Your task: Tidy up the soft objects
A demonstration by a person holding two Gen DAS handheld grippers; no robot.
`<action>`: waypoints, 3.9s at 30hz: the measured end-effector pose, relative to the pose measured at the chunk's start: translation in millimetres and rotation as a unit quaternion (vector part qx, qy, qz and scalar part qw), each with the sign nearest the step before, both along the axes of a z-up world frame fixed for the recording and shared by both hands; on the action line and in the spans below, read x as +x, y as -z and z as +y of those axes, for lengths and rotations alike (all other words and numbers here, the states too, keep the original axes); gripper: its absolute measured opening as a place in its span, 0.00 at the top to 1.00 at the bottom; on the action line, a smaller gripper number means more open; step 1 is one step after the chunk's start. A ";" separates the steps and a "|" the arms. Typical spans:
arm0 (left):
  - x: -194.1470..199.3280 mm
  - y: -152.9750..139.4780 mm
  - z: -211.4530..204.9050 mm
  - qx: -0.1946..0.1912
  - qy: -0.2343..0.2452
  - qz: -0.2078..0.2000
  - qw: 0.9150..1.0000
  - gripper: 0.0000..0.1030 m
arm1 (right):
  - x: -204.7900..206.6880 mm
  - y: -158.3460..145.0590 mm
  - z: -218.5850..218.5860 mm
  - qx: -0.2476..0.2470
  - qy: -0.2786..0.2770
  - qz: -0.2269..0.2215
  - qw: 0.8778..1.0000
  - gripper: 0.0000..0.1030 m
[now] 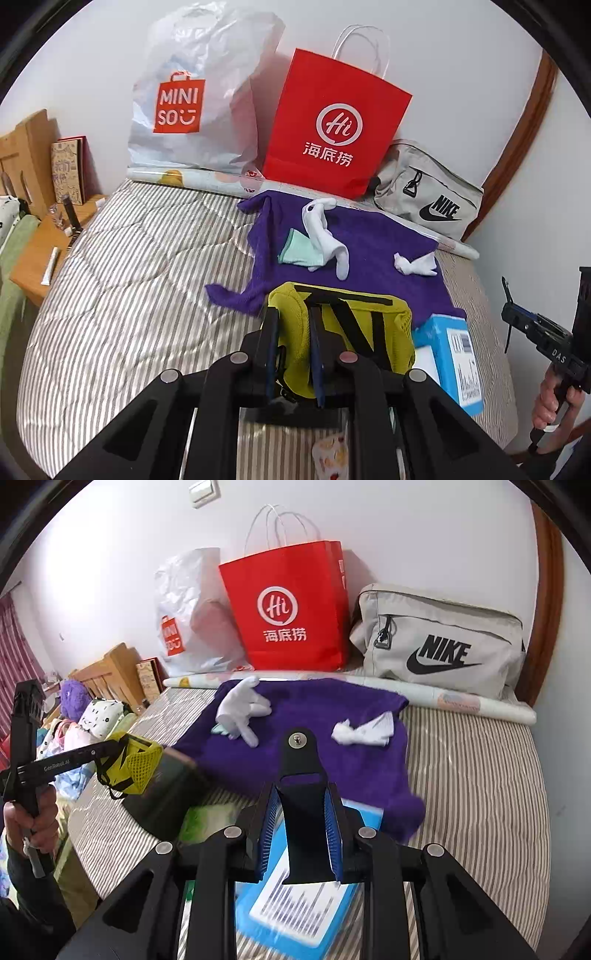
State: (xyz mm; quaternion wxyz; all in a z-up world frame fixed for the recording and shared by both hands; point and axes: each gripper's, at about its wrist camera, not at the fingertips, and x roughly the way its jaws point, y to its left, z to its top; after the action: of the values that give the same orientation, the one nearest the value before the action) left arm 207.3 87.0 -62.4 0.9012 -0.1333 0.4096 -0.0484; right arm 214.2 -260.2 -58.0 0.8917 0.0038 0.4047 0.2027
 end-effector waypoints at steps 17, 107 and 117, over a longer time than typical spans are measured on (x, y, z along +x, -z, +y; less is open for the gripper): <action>107.2 37.6 -11.4 0.008 0.021 0.051 0.998 0.85 | 104.0 54.6 2.4 -0.028 0.014 0.053 0.998 0.75; -94.0 78.7 -23.9 0.010 0.063 0.071 0.995 0.52 | -123.3 63.9 105.5 -0.145 -0.079 -0.057 0.985 0.50; -113.6 78.4 -83.7 0.036 0.128 0.046 0.990 0.52 | -173.5 51.3 64.6 -0.088 -0.081 -0.060 0.991 0.50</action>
State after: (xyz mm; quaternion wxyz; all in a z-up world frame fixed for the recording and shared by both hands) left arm 93.7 3.3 -140.8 0.8719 -0.0495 0.4656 -0.1430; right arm 40.7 -195.6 -109.3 0.8920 -0.1191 0.3655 0.2377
